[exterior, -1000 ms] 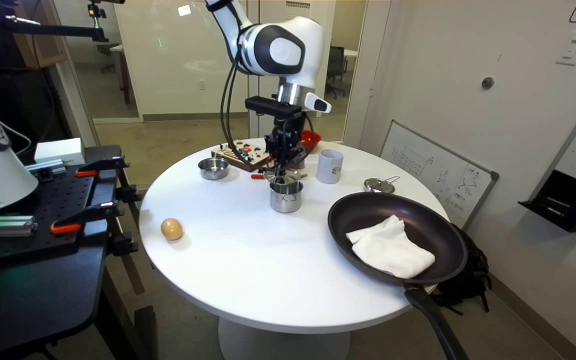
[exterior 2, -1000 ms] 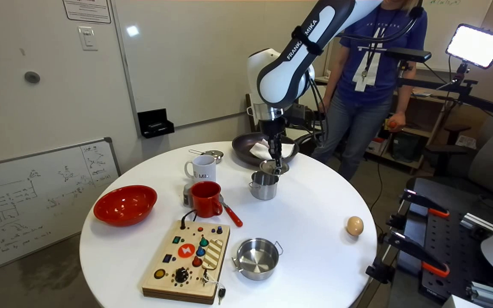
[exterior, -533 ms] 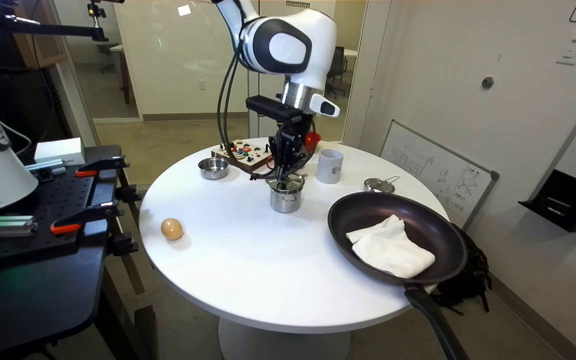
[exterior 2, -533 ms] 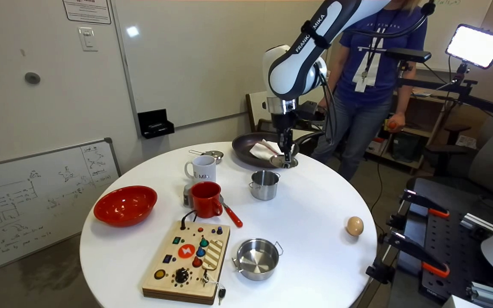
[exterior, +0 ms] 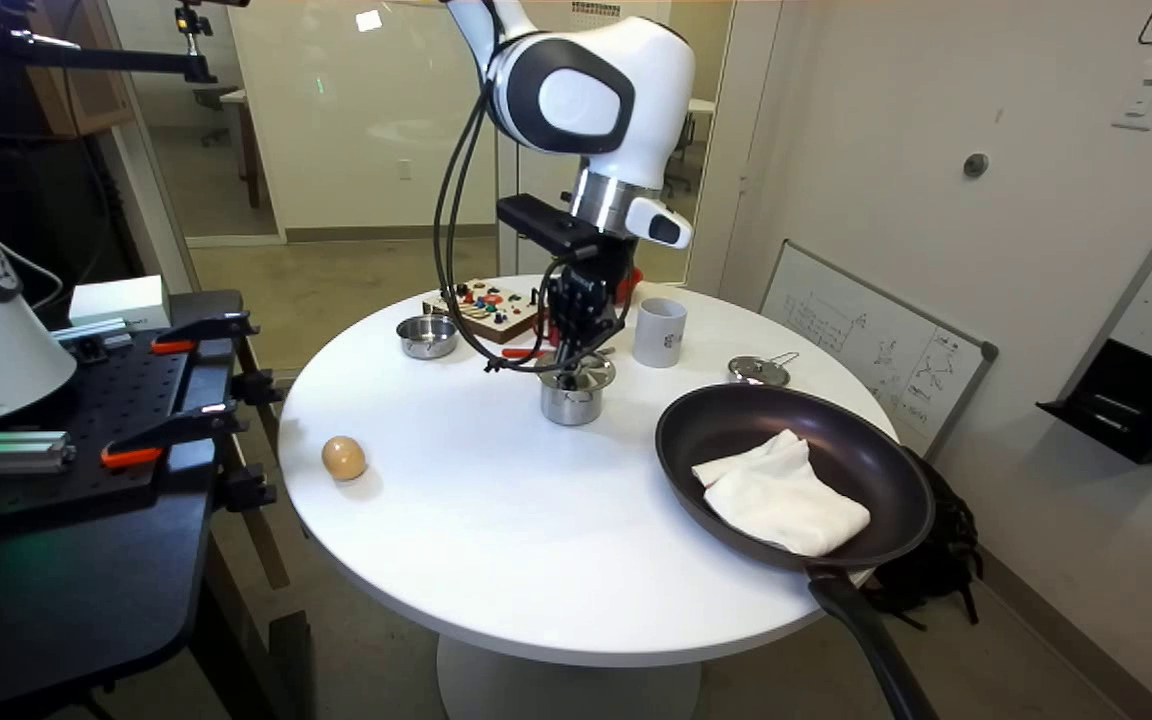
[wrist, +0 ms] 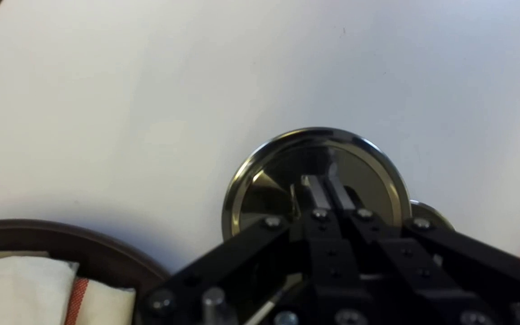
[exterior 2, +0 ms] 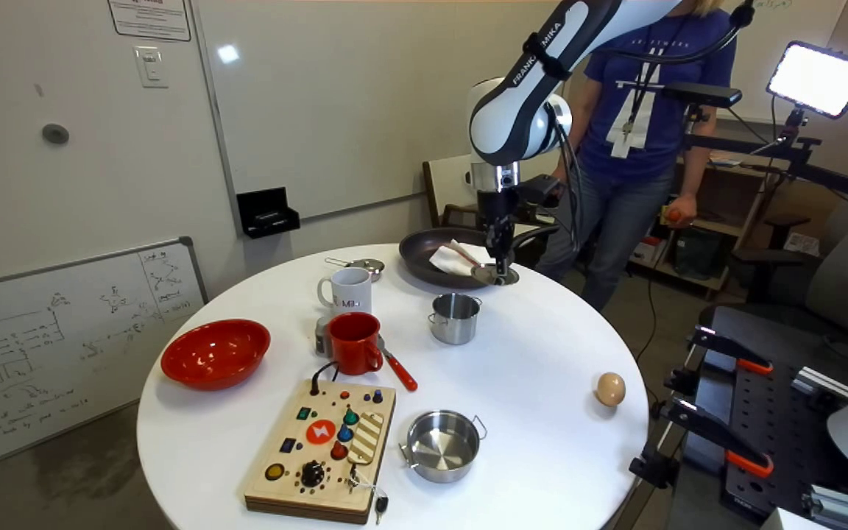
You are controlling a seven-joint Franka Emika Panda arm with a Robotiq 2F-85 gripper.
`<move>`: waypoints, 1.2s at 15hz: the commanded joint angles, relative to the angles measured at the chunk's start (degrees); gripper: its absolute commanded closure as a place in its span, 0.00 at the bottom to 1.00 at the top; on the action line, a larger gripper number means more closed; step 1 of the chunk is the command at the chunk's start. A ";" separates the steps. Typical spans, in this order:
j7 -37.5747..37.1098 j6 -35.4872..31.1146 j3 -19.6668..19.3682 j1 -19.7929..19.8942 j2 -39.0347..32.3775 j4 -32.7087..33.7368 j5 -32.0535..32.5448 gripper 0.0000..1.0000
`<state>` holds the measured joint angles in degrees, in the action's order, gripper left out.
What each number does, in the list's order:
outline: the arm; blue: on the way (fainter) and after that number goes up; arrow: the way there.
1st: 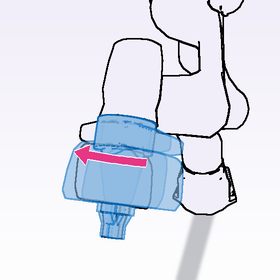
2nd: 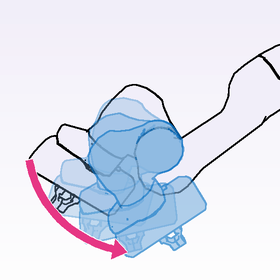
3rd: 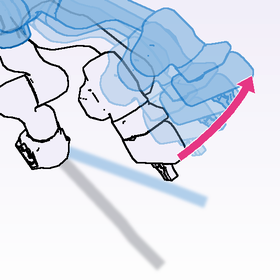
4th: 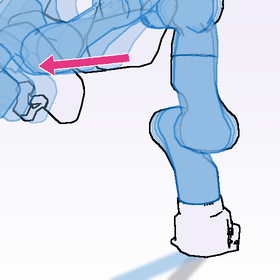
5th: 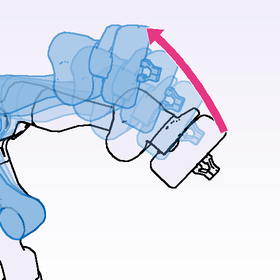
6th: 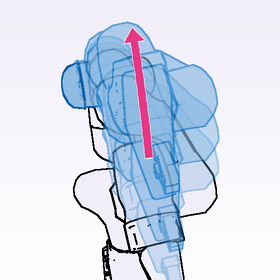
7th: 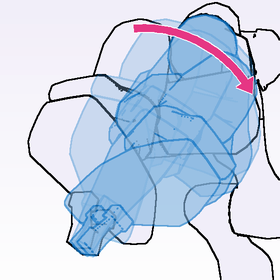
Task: Pick up the lid and put it on the table
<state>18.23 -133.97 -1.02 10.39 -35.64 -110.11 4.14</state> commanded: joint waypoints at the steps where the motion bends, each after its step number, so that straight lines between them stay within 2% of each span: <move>1: -2.01 2.69 -0.42 -0.20 -0.97 2.19 -1.00 0.95; 9: -1.06 6.96 -0.15 2.97 -6.45 9.39 -4.41 0.95; 11: -2.28 5.37 -0.69 2.91 -7.88 10.67 -4.09 0.95; 18: -3.72 7.10 -1.27 1.90 -12.20 15.66 -2.76 0.95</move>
<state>16.15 -129.21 -1.70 13.34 -45.27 -98.41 1.23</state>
